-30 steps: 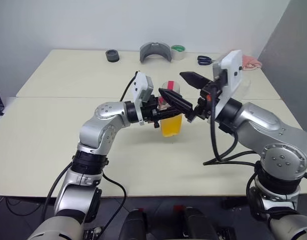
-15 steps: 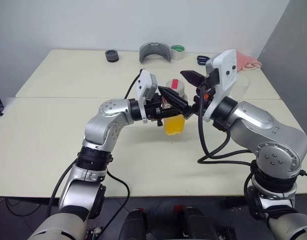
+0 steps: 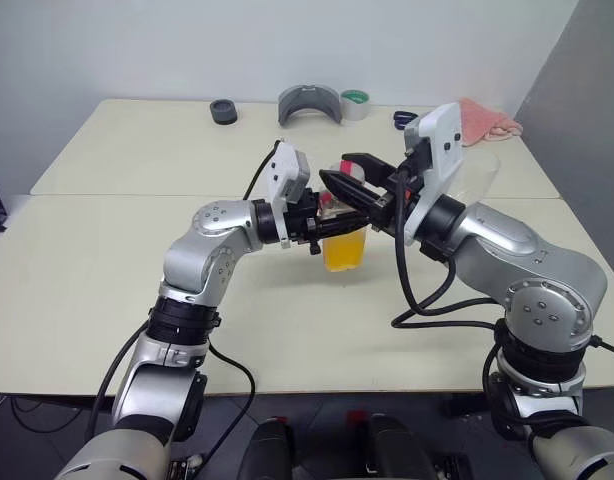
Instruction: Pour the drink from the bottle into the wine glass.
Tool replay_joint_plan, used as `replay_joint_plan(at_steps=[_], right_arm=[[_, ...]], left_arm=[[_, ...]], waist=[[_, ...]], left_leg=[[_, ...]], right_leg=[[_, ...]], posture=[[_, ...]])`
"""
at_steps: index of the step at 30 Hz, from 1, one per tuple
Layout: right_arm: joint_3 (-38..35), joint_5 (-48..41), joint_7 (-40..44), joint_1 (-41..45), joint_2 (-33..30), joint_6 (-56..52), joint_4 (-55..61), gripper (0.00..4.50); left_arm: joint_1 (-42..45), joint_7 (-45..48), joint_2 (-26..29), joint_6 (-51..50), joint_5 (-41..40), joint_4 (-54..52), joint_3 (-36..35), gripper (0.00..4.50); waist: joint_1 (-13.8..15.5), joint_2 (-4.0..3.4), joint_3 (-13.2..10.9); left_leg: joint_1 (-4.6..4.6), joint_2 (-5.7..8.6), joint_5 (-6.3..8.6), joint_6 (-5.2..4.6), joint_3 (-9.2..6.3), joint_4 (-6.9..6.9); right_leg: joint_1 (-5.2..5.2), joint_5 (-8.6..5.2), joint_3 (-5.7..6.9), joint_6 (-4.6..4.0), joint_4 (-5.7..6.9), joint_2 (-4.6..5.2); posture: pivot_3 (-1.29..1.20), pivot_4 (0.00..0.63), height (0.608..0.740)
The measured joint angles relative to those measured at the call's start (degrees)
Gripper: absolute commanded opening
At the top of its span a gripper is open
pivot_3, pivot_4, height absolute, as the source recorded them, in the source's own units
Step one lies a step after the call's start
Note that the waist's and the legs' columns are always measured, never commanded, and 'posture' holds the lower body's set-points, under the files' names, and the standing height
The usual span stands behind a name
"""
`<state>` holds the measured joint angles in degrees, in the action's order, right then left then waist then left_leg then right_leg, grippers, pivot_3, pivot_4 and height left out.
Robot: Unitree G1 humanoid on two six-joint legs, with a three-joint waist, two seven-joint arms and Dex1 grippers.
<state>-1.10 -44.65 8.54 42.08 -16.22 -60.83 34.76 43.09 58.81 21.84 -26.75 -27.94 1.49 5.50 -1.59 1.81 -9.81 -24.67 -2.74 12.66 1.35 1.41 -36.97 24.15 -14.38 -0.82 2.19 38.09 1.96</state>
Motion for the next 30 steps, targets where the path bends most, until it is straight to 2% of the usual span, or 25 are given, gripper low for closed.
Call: replay_joint_plan(at_steps=[3, 7, 12, 16, 17, 21, 23, 24, 26, 30], right_arm=[[0.0, -1.6, 6.6, 1.2, -4.5, 1.5, -1.3, 1.84], [-0.2, -4.7, 23.2, 6.7, -11.1, 5.8, -8.2, 1.84], [0.8, -6.5, 38.2, 14.4, -11.0, 9.5, -19.7, 1.84], [3.3, -4.6, 46.2, 18.0, -10.0, 13.3, -26.9, 1.84], [3.7, -4.1, 47.7, 18.3, -10.0, 13.9, -28.0, 2.19], [4.8, -3.2, 50.2, 18.3, -10.8, 13.9, -30.0, 3.54], [4.4, -3.3, 50.0, 17.2, -13.2, 12.7, -29.0, 4.27], [3.4, -3.5, 49.1, 15.3, -15.2, 11.6, -26.9, 4.43], [-0.5, -4.2, 45.5, 9.7, -19.2, 8.6, -22.8, 4.43], [-6.1, -7.1, 36.9, 2.0, -20.3, 4.8, -13.2, 4.43]], left_arm=[[-1.1, -0.1, 0.9, -3.0, -2.0, -3.9, -0.4, 1.77], [-1.6, 0.0, 2.4, -8.4, -7.9, -10.4, -2.6, 1.77], [-0.9, -0.8, 4.0, -15.1, -14.9, -15.7, -6.3, 1.77], [-0.3, -0.9, 5.8, -17.8, -16.8, -16.7, -7.6, 1.77], [-0.3, -0.9, 6.2, -18.0, -16.8, -16.7, -7.6, 1.77], [-0.4, -0.6, 7.2, -18.8, -17.0, -17.3, -6.1, 1.77], [-1.4, -0.5, 7.7, -18.8, -17.1, -18.1, -5.7, 1.77], [-2.5, -0.4, 8.6, -18.5, -16.9, -18.4, -5.8, 1.77], [-5.8, -0.5, 10.7, -17.5, -16.0, -18.4, -6.2, 1.77], [-6.7, -1.9, 10.4, -16.0, -14.2, -17.0, -6.2, 1.77]], waist=[[0.0, -0.01, 0.0], [-0.2, -0.01, 0.0], [-0.2, -0.02, 0.0], [-0.1, -0.03, 0.0], [-0.1, -0.03, 0.0], [0.1, -0.02, 0.0], [0.2, -0.03, 0.0], [0.2, -0.03, 0.0], [0.2, -0.03, 0.0], [0.2, -0.02, 0.0]], left_leg=[[-0.01, 0.00, 0.00, 0.00, 0.01, 0.00], [0.02, -0.02, 0.00, 0.00, 0.00, 0.00], [0.07, -0.07, 0.00, -0.01, -0.06, 0.01], [0.07, -0.06, 0.00, -0.01, -0.05, 0.00], [0.06, -0.07, 0.00, -0.01, -0.05, 0.01], [0.01, -0.04, 0.00, 0.00, -0.03, -0.01], [0.00, -0.04, 0.00, 0.00, -0.03, -0.01], [0.00, -0.04, 0.00, 0.00, -0.04, 0.01], [0.00, -0.03, 0.00, 0.00, -0.01, 0.01], [-0.01, -0.05, 0.00, 0.00, -0.06, 0.00]], right_leg=[[0.00, 0.00, 0.00, 0.00, -0.02, 0.01], [-0.01, 0.00, 0.00, 0.00, -0.01, -0.02], [-0.04, 0.00, -0.01, -0.01, -0.01, -0.14], [-0.03, 0.00, -0.01, -0.01, -0.01, -0.13], [-0.03, 0.00, -0.01, -0.01, -0.02, -0.13], [-0.03, 0.00, -0.01, -0.01, -0.03, -0.07], [-0.03, 0.00, 0.00, -0.01, -0.04, -0.06], [-0.04, 0.00, 0.00, -0.01, -0.05, -0.06], [-0.02, -0.01, -0.06, -0.03, -0.02, -0.05], [-0.02, -0.02, -0.04, -0.02, 0.00, -0.09]], posture=[[0.00, 0.150, 0.740], [0.00, 0.150, 0.740], [0.00, 0.150, 0.740], [0.00, 0.150, 0.740], [0.00, 0.150, 0.740], [0.00, 0.150, 0.740], [0.00, 0.150, 0.740], [0.00, 0.150, 0.740], [0.00, 0.150, 0.740], [0.00, 0.150, 0.740]])
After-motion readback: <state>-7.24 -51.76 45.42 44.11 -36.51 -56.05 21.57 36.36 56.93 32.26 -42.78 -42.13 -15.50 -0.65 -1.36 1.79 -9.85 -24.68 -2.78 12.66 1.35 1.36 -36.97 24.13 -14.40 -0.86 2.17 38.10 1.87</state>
